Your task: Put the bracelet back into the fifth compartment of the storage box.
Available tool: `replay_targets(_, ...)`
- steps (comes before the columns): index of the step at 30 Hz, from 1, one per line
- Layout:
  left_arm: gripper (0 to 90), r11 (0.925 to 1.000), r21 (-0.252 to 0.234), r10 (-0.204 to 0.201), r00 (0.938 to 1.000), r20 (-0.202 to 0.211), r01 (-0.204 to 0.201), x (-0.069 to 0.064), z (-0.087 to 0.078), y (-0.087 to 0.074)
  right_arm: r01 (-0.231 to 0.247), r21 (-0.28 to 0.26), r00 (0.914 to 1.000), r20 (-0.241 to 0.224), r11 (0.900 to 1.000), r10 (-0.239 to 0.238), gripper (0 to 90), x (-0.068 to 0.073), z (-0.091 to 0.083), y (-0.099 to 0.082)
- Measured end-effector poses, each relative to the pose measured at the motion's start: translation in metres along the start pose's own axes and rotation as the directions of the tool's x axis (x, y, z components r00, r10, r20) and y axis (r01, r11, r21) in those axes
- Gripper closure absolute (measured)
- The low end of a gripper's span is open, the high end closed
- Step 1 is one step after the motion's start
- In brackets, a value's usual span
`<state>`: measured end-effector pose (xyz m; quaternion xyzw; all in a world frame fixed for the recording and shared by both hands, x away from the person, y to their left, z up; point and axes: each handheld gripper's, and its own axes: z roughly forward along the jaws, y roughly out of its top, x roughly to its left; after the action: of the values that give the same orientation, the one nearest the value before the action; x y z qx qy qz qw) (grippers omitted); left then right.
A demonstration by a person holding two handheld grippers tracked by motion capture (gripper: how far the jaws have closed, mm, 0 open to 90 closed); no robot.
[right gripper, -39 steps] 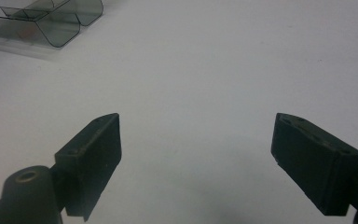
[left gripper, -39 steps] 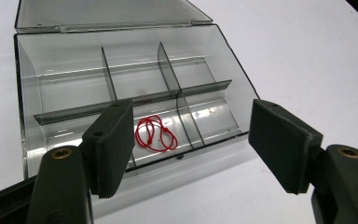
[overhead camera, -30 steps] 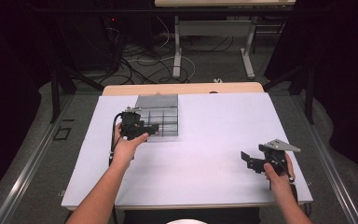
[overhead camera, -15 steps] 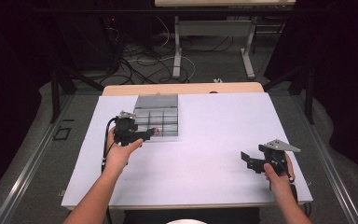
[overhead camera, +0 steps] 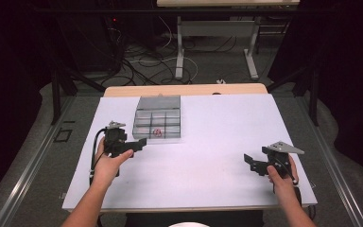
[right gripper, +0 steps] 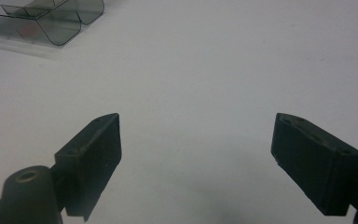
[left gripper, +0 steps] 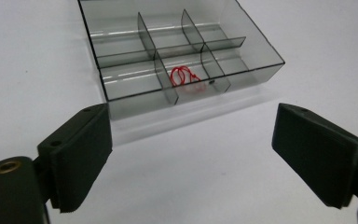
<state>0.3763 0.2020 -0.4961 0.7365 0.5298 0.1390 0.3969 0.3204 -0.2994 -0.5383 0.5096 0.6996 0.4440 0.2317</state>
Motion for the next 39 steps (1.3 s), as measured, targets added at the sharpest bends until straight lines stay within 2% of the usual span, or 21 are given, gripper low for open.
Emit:
replay_targets(7,1.4,0.9996,-0.030,-0.003,0.9997,0.023,0.004,0.004,-0.007,-0.015,0.014,0.005,0.9999,-0.005,0.9999,-0.014,15.5,-0.001,0.000,0.000)
replay_targets(8,0.8,0.9996,-0.028,0.002,0.9997,0.024,-0.002,0.005,-0.008,-0.017,0.005,-0.001,1.0000,0.002,1.0000,-0.005,15.5,0.000,0.000,0.000)
replay_targets(12,0.6,0.9985,-0.050,-0.023,0.9993,0.029,0.024,0.009,-0.012,-0.026,0.014,0.001,0.9999,0.000,0.9999,-0.014,15.5,0.000,0.000,0.000)
replay_targets(16,0.6,0.9972,-0.058,-0.044,0.9981,0.043,0.047,0.016,-0.013,-0.038,-0.001,0.001,1.0000,0.001,1.0000,0.001,15.5,0.000,0.000,0.000)
replay_targets(21,0.6,0.9943,-0.074,-0.074,0.9965,0.038,0.077,0.022,-0.014,-0.047,-0.001,0.001,1.0000,-0.001,1.0000,0.001,15.5,0.000,0.000,0.000)
replay_targets(25,1.5,0.9937,-0.087,-0.069,0.9971,0.033,0.071,0.025,-0.015,-0.051,0.011,0.012,0.9999,-0.008,0.9999,-0.011,15.5,0.000,0.000,0.000)
replay_targets(26,1.7,0.9946,-0.086,-0.055,0.9980,0.030,0.057,0.026,-0.015,-0.053,0.007,0.012,0.9999,-0.008,0.9999,-0.007,15.5,0.000,0.000,0.000)
replay_targets(27,1.9,0.9941,-0.088,-0.061,0.9977,0.028,0.063,0.026,-0.014,-0.054,0.007,0.012,0.9999,-0.009,0.9999,-0.007,15.5,0.000,0.001,0.000)
replay_targets(29,2.4,0.9961,-0.081,-0.035,0.9992,0.020,0.036,0.028,-0.015,-0.056,0.014,0.009,0.9999,-0.010,0.9999,-0.014,15.5,-0.001,0.001,0.000)
replay_targets(33,2.9,0.9950,-0.095,-0.032,0.9995,0.005,0.032,0.031,-0.013,-0.060,0.011,0.009,0.9999,-0.010,0.9999,-0.011,15.5,-0.001,0.001,-0.001)
replay_targets(34,3.1,0.9957,-0.092,-0.012,0.9999,-0.004,0.012,0.033,-0.013,-0.060,0.010,0.010,0.9999,-0.013,0.9999,-0.010,15.6,-0.002,0.001,-0.001)
replay_targets(35,3.3,0.9952,-0.093,-0.033,0.9995,-0.004,0.032,0.033,-0.012,-0.061,0.002,0.008,1.0000,-0.006,1.0000,-0.002,15.5,-0.001,0.002,-0.001)
replay_targets(39,4.5,0.9958,-0.081,-0.044,0.9990,-0.005,0.043,0.037,-0.009,-0.064,0.011,0.014,0.9999,-0.012,0.9998,-0.011,15.5,-0.002,0.003,0.000)
